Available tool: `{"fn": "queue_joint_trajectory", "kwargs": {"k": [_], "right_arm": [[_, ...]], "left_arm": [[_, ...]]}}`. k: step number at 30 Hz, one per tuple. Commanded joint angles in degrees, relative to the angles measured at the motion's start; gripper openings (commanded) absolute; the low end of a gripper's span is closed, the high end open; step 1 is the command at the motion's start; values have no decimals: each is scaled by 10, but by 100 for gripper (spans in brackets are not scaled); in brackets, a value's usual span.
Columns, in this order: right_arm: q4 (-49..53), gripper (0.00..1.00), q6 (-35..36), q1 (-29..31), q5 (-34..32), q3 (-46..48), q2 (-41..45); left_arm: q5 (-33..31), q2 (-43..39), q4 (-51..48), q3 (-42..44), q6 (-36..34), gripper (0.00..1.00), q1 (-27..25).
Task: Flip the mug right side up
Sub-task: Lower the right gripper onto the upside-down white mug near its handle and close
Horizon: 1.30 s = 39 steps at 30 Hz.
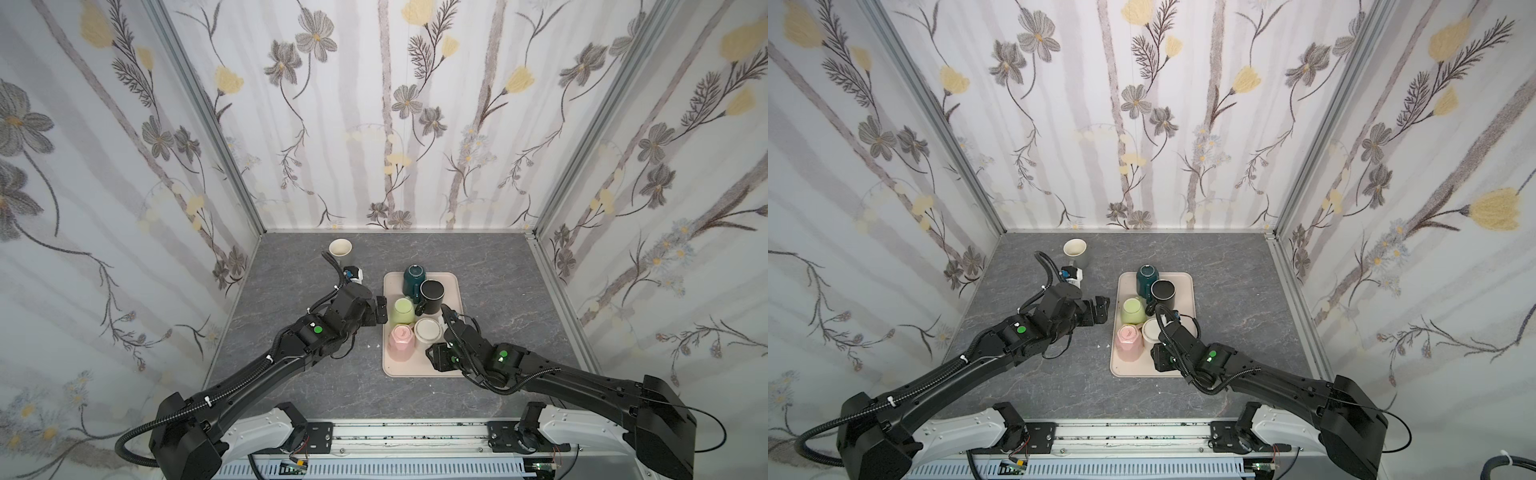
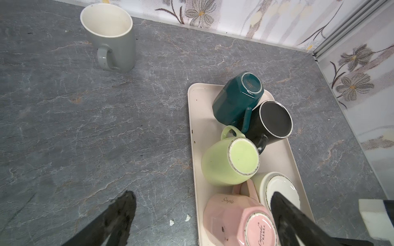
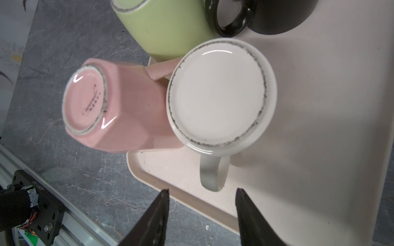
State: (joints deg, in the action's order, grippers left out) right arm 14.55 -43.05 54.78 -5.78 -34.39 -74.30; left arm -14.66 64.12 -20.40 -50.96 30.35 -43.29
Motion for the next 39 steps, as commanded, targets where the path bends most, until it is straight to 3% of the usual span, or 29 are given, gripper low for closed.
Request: {"fn": "queue_joint_trajectory", "kwargs": {"k": [1,26,39], "right_arm": [[-39,51,-13,5,-19,-3,-13],[17,34,-29,8,-66,-81,-145],[41,32,-27,8,-92,-107,-158]], "left_arm": [[-5,-4,12,6,-5,100,4],[26,-29,14,49,21,100,13],[30,-21,14,51,29,100,16]]}}
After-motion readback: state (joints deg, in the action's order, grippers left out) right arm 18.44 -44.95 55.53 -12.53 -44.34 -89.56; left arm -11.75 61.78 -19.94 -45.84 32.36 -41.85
